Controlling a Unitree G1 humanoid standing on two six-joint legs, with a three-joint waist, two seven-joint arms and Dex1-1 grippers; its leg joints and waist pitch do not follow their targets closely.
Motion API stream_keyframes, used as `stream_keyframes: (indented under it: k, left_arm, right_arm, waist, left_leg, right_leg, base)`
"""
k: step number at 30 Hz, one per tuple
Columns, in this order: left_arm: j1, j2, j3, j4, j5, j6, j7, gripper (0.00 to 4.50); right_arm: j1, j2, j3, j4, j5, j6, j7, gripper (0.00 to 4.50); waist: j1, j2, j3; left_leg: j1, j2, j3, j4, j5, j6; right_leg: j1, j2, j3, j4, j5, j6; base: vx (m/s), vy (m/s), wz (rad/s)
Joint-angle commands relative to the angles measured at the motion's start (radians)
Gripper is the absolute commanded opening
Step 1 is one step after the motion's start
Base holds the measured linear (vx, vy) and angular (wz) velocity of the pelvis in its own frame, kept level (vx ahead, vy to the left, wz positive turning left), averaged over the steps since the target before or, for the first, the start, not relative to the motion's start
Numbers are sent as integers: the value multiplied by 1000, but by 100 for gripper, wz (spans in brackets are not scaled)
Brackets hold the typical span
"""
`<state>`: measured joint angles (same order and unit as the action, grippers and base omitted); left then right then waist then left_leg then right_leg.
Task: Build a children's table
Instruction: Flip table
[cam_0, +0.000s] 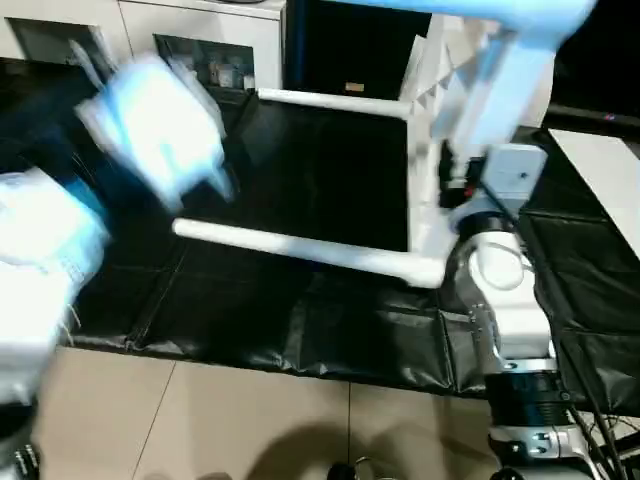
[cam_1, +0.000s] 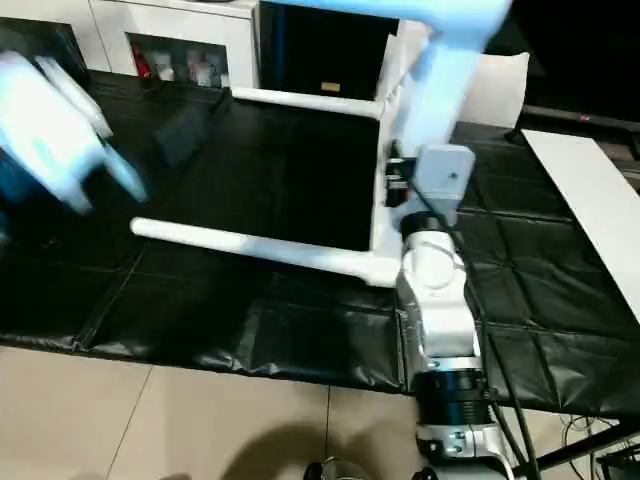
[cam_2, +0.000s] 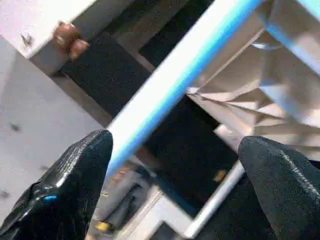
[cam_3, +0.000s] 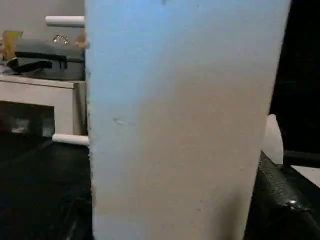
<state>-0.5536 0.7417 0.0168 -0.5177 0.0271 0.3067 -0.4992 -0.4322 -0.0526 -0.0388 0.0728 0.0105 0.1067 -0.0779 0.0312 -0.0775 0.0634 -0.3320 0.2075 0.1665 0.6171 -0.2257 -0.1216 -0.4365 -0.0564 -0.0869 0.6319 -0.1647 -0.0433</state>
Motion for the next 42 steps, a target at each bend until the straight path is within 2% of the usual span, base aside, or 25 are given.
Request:
stream_keyframes:
  k: [1, 2, 3, 4, 8, 9, 12, 13, 16, 17, 19, 20, 21, 22, 23, 25, 27, 28, 31, 34, 35, 37, 38, 39, 42]
  left_arm:
    - [-36, 23, -21, 44, 39, -21, -25, 450]
    - [-52, 31, -28, 63, 50, -33, -33, 450]
    - [-67, 42, -34, 84, 63, -46, -40, 450]
    - [-121, 65, -52, 148, 95, -96, -44, 450]
    - [-193, 85, -73, 237, 127, -157, -56, 450]
    - [-220, 91, -83, 273, 141, -183, -58, 450]
    - [-274, 89, -103, 349, 179, -227, -35, 450]
    - [-295, 85, -110, 379, 198, -247, -20, 422]
    - [-352, 74, -134, 473, 214, -311, -26, 416]
    - [-374, 71, -147, 515, 219, -339, -36, 394]
    - [-405, 65, -165, 583, 235, -380, -41, 371]
    - [-424, 60, -175, 628, 247, -405, -37, 372]
    - [-425, 60, -175, 631, 248, -406, -37, 372]
    - [-439, 56, -184, 665, 264, -420, -27, 365]
    - [-443, 54, -185, 675, 268, -427, -23, 345]
    - [-465, 42, -196, 733, 284, -459, -11, 331]
    - [-479, 36, -203, 765, 286, -475, -14, 333]
    - [-501, 30, -220, 811, 294, -502, -27, 329]
    - [-522, 17, -230, 861, 309, -529, -28, 291]
    - [-545, 7, -241, 910, 326, -544, -20, 290]
    - [-552, 5, -244, 923, 330, -549, -19, 267]
    - [-583, -9, -256, 988, 354, -575, 7, 250]
    - [-605, -18, -264, 1030, 368, -590, 25, 255]
    - [-617, -24, -268, 1053, 375, -598, 34, 252]
    - [-648, -37, -275, 1114, 401, -619, 70, 219]
  right_arm:
    - [16, -5, 19, -34, 8, 22, 20, 320]
    - [23, -5, 20, -41, 7, 29, 21, 336]
    - [34, -4, 23, -52, 4, 35, 22, 336]
    - [67, -5, 31, -91, 0, 55, 35, 353]
    - [112, -8, 43, -143, 3, 82, 55, 365]
    - [131, -10, 49, -164, 11, 90, 66, 365]
    - [169, -16, 59, -202, 19, 99, 82, 365]
    - [182, -17, 61, -215, 19, 103, 85, 372]
    - [214, -17, 63, -251, 18, 117, 92, 372]
    - [226, -18, 64, -267, 17, 123, 97, 372]
    - [240, -18, 66, -288, 16, 132, 102, 372]
    - [244, -18, 67, -298, 17, 138, 104, 372]
    - [244, -18, 67, -298, 17, 139, 104, 372]
    - [243, -17, 66, -302, 19, 141, 102, 372]
    - [244, -16, 66, -304, 19, 143, 102, 372]
    - [242, -14, 66, -310, 20, 147, 101, 372]
    - [241, -13, 65, -314, 19, 151, 102, 372]
    - [238, -10, 65, -316, 18, 155, 102, 372]
    - [229, -8, 62, -310, 17, 156, 101, 372]
    - [224, -7, 61, -306, 17, 156, 100, 372]
    - [223, -7, 61, -306, 17, 156, 100, 372]
    - [219, -6, 61, -302, 18, 156, 102, 372]
    - [216, -6, 61, -300, 18, 156, 104, 372]
    - [214, -5, 61, -299, 18, 156, 105, 372]
    - [211, -6, 62, -298, 16, 156, 107, 372]
  waist:
    - [7, 16, -69]
    - [6, 14, -69]
    - [9, 22, -70]
    - [10, 23, -69]
    - [16, 21, -70]
    - [16, 30, -69]
    - [16, 26, -70]
    - [17, 25, -70]
    - [20, 27, -69]
    - [21, 25, -69]
    - [25, 34, -68]
    - [24, 30, -69]
    - [26, 32, -69]
    - [27, 40, -69]
    - [26, 38, -70]
    - [29, 38, -70]
    - [30, 37, -69]
    - [32, 40, -69]
    - [34, 37, -69]
    - [35, 37, -68]
    - [36, 38, -68]
    - [40, 39, -70]
    - [38, 35, -68]
    - [40, 35, -67]
    - [42, 35, -67]
  left_leg:
    - [-18, -3, 3, -65, -88, -25]
    - [-20, -2, 2, -66, -86, -27]
    - [-20, -1, 0, -67, -84, -32]
    - [-19, -1, 0, -67, -89, -32]
    - [-18, -1, -3, -70, -100, -36]
    - [-20, -1, -5, -71, -104, -41]
    - [-19, 0, -5, -70, -110, -42]
    - [-18, 0, -5, -69, -112, -42]
    - [-19, 0, -8, -71, -127, -38]
    - [-19, -1, -8, -71, -126, -37]
    - [-15, -2, -9, -71, -140, -34]
    - [-17, -1, -10, -72, -137, -37]
    - [-17, 0, -12, -73, -131, -39]
    - [-16, 0, -13, -73, -133, -42]
    - [-14, 1, -12, -72, -136, -43]
    - [-15, 2, -14, -73, -137, -45]
    - [-17, 0, -14, -73, -135, -43]
    - [-15, -2, -14, -73, -136, -40]
    - [-16, 2, -16, -74, -138, -44]
    - [-16, 2, -16, -74, -137, -44]
    - [-15, 3, -16, -74, -138, -44]
    - [-12, 3, -15, -73, -140, -42]
    - [-15, 2, -16, -74, -140, -40]
    - [-12, 1, -15, -73, -144, -38]
    - [-15, 2, -17, -74, -142, -37]
  right_leg:
    - [73, -50, 60, -69, -281, -2]
    - [76, -51, 60, -67, -278, -4]
    - [77, -53, 60, -65, -268, -11]
    - [75, -52, 60, -69, -262, -15]
    - [79, -53, 59, -70, -257, -17]
    - [81, -57, 59, -69, -263, -23]
    - [81, -58, 60, -69, -263, -25]
    - [80, -58, 60, -71, -267, -23]
    - [81, -60, 58, -77, -302, -16]
    - [80, -60, 57, -79, -305, -15]
    - [76, -59, 57, -86, -312, -10]
    - [80, -61, 56, -82, -305, -13]
    - [80, -61, 56, -81, -302, -15]
    - [79, -63, 56, -80, -299, -22]
    - [78, -63, 56, -81, -296, -25]
    - [81, -63, 56, -78, -281, -37]
    - [83, -64, 55, -81, -286, -36]
    - [81, -63, 55, -84, -290, -35]
    - [83, -67, 56, -80, -284, -42]
    - [83, -67, 56, -80, -287, -43]
    - [83, -69, 56, -80, -288, -44]
    - [81, -69, 56, -82, -288, -45]
    - [83, -68, 56, -82, -288, -44]
    - [81, -67, 55, -85, -300, -37]
    - [83, -70, 55, -86, -314, -31]
  base:
    - [0, 0, 0]
    - [0, 0, 0]
    - [0, 0, 0]
    - [0, 0, 0]
    - [0, 0, 0]
    - [0, 0, 0]
    - [0, 0, 0]
    - [0, 0, 0]
    - [0, 0, 0]
    - [0, 0, 0]
    - [0, 0, 0]
    - [0, 0, 0]
    - [0, 0, 0]
    - [0, 0, 0]
    - [0, 0, 0]
    - [0, 0, 0]
    - [0, 0, 0]
    - [0, 0, 0]
    - [0, 0, 0]
    - [0, 0, 0]
    - [0, 0, 0]
    - [0, 0, 0]
    - [0, 0, 0]
    - [0, 0, 0]
    - [0, 0, 0]
